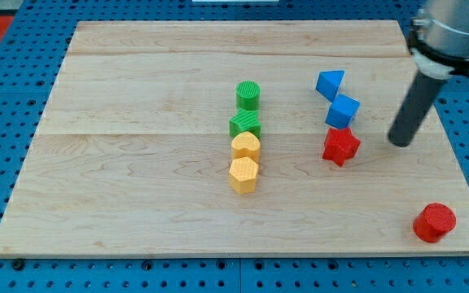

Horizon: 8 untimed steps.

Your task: Push the red circle to the bottom of the red star

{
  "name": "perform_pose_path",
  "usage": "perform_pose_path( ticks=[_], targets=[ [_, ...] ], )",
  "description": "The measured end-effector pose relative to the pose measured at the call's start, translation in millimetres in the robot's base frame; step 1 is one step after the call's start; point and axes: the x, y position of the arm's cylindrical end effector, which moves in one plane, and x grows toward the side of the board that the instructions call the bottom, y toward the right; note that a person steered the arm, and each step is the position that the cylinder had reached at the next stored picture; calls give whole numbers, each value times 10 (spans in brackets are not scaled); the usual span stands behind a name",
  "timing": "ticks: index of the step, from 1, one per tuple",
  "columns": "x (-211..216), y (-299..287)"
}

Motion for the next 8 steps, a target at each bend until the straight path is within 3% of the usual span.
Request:
perform_pose_path(
  ticks=[2, 4, 6, 8],
  targets=[
    [-1, 965],
    [126, 1030],
    [1168, 1025],
    [1569, 411]
  ],
)
